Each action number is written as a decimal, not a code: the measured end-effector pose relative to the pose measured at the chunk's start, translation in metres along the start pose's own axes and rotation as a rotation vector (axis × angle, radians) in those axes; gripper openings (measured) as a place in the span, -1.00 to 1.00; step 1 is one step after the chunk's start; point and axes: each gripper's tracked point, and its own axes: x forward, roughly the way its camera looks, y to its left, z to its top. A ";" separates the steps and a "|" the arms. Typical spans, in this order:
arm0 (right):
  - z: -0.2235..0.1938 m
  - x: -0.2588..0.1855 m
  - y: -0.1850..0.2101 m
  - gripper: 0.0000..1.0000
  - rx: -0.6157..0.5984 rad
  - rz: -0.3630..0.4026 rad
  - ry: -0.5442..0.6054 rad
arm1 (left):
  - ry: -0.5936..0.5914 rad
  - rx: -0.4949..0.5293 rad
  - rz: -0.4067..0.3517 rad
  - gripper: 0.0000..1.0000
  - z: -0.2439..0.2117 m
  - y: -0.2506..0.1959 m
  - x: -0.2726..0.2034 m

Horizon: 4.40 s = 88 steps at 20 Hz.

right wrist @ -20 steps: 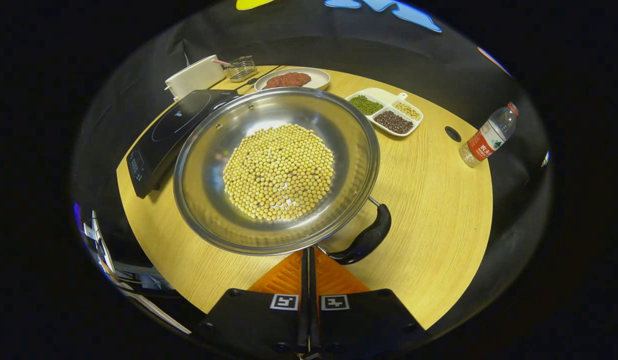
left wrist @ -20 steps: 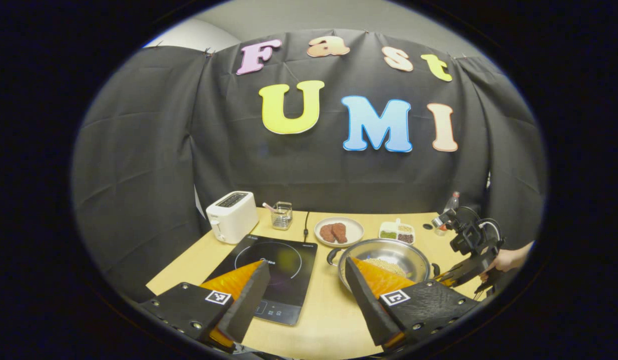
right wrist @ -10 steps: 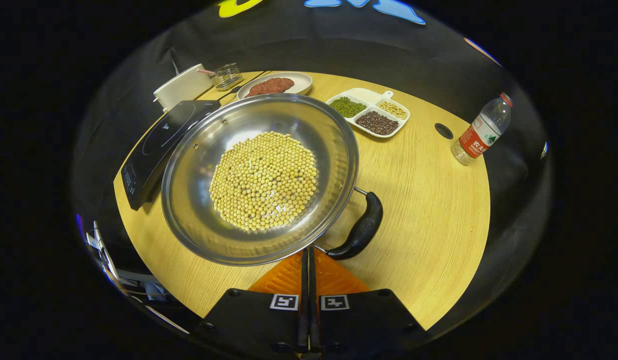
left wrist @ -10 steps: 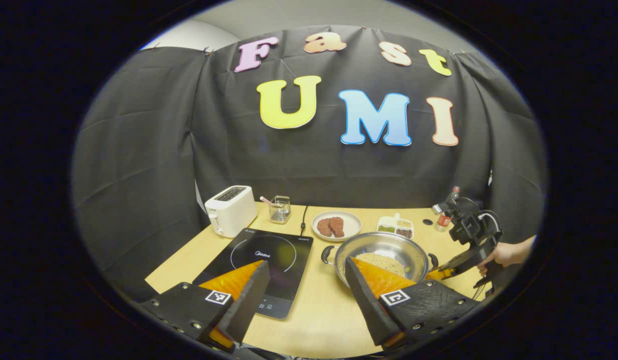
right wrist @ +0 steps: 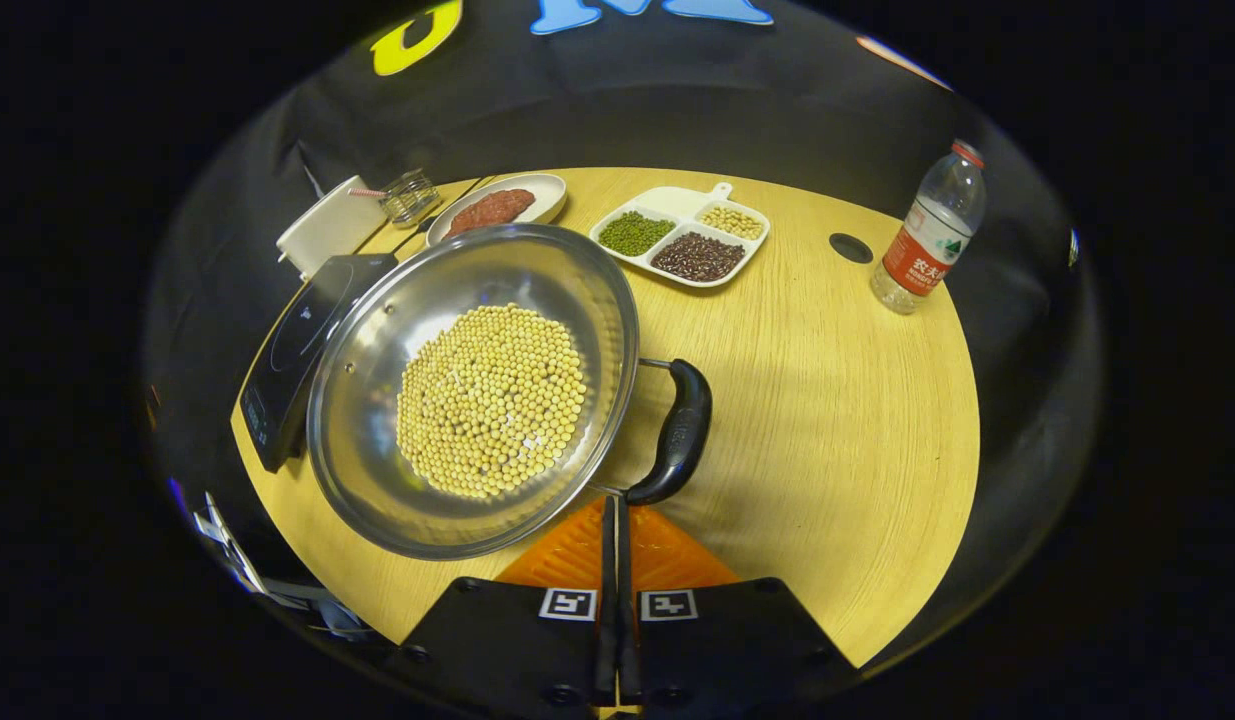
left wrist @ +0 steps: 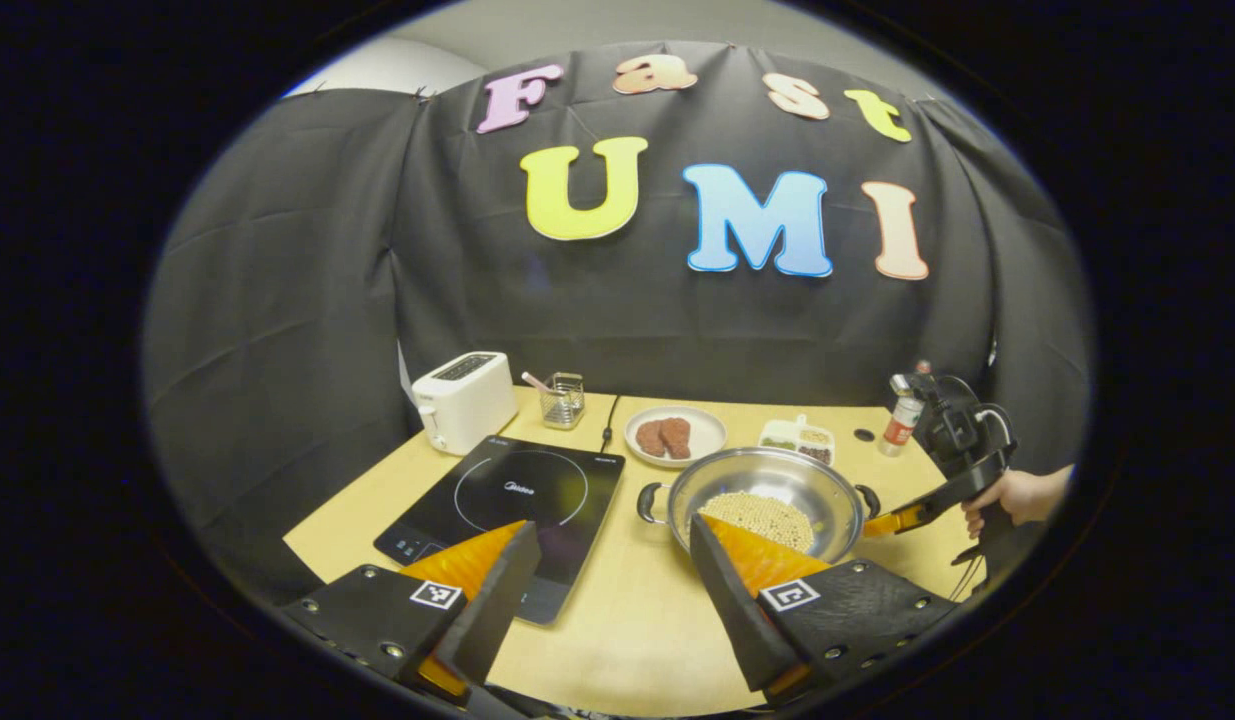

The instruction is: First push the handle of the pot to place it horizontally, then grasp the pot with both hands and set it on the induction cooktop.

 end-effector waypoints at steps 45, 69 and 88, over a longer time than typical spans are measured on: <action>0.050 0.065 -0.007 0.87 0.250 -0.011 -0.208 | 0.454 0.042 -0.509 0.37 -0.131 -0.075 0.304; 0.000 -0.019 0.011 0.12 0.268 -0.080 -0.152 | 0.550 -0.012 -0.465 0.09 -0.149 -0.082 0.292; -0.059 -0.104 0.121 0.19 0.223 -0.112 -0.178 | 0.523 -0.058 -0.460 0.12 -0.158 -0.068 0.294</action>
